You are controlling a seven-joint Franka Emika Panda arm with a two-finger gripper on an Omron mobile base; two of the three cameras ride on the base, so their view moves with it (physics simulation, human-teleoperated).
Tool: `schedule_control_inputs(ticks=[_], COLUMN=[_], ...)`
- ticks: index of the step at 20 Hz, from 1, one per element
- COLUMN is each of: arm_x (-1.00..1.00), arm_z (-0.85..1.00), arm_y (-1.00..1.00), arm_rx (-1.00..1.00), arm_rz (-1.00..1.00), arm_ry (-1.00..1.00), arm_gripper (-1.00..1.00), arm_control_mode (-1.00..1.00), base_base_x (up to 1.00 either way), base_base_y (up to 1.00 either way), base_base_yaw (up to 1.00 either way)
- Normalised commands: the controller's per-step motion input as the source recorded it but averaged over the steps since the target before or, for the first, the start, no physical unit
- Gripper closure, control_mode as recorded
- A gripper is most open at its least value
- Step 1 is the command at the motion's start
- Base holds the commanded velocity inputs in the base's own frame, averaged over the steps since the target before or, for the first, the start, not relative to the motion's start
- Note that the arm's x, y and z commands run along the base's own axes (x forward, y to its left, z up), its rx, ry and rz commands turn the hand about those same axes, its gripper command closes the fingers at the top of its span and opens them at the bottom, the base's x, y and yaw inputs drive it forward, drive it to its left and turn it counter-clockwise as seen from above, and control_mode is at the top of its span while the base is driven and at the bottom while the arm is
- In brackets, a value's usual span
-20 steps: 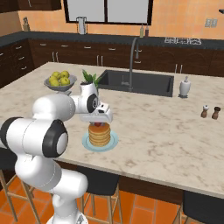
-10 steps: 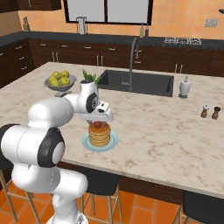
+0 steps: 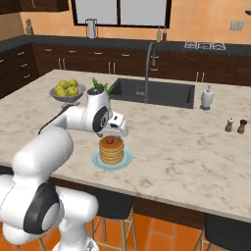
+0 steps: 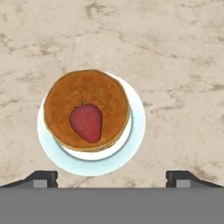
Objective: Take the strawberry from the fridge and place it on top of the pancake, located on the dining counter.
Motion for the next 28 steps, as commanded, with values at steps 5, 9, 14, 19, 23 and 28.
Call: schedule_control_inputs(ticks=[5,9,14,19,23,28], arm_x=[-0.43,-0.26,-0.20,-0.03,0.00,0.00], arm_z=[0.01,0.00,0.00,0.00,0.00,0.00], arm_y=[-0.20,-0.33,-0.65,-0.20,0.00,0.00], arm_rx=[0.04,0.06,0.09,0.01,0.00,0.00], arm_rz=[0.00,0.00,0.00,0.00,0.00,0.00], arm_ry=[-0.06,-0.02,0.00,0.00,0.00,0.00], arm_gripper=[-1.00,-1.00,-1.00,-1.00,-1.00,-1.00], arm_control_mode=[-1.00,-1.00,-1.00,-1.00,-1.00,-1.00], base_base_x=[0.00,0.00,0.00,0.00,0.00,0.00], base_base_y=[0.00,0.00,0.00,0.00,0.00,0.00], base_base_yaw=[0.00,0.00,0.00,0.00,0.00,0.00])
